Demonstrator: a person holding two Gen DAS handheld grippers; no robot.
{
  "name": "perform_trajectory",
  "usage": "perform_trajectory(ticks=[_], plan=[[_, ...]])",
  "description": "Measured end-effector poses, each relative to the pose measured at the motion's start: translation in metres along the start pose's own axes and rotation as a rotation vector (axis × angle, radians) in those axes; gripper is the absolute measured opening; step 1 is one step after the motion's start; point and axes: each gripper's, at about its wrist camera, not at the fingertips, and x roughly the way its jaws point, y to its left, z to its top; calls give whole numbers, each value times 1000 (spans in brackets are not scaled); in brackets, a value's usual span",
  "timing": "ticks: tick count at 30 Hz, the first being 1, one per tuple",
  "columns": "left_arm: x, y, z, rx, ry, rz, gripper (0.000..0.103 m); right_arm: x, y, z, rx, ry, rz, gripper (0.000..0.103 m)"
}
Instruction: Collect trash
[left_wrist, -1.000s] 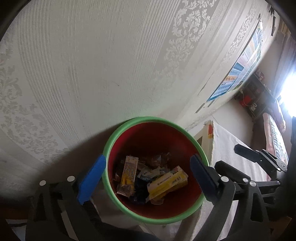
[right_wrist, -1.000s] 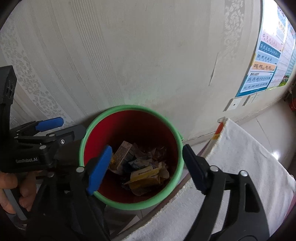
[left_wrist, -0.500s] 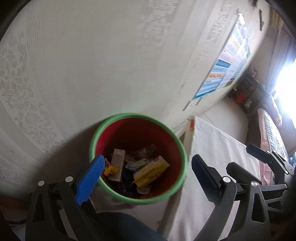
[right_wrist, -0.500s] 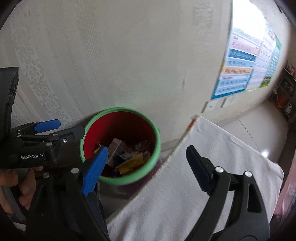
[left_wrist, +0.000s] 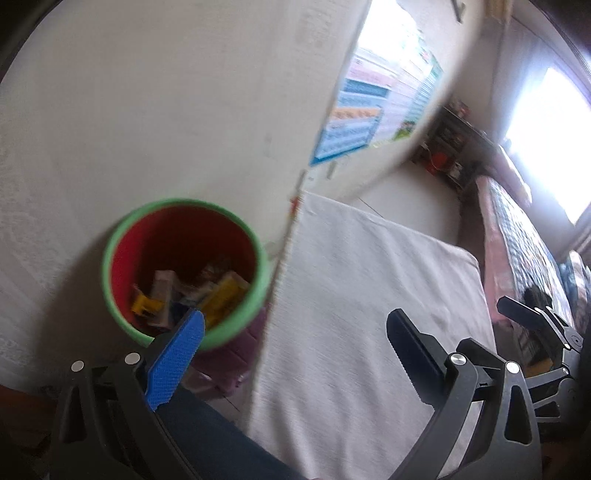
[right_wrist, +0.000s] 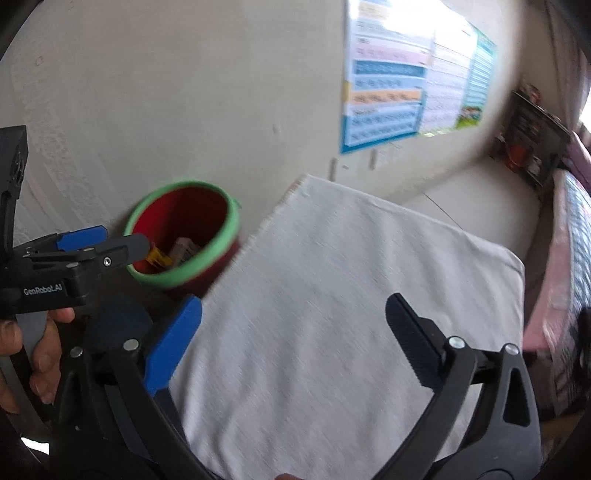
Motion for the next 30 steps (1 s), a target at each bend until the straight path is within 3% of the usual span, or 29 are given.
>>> perform_trajectory(ticks=[6,12,19,30], plan=[[11,-56,-20,100,33,-39,95,-8,-42,-43,89,31,-58,98],[14,-83,-35,163,57,-51,95,-1,-75,-78,145,76,-74,98],[14,-91,-42,191,71,-57,95,-8,-80,-85,168,59,-82,98],[6,-115,-52,268,24,-56,95,-22,-88,-93,221,13,-126,98]])
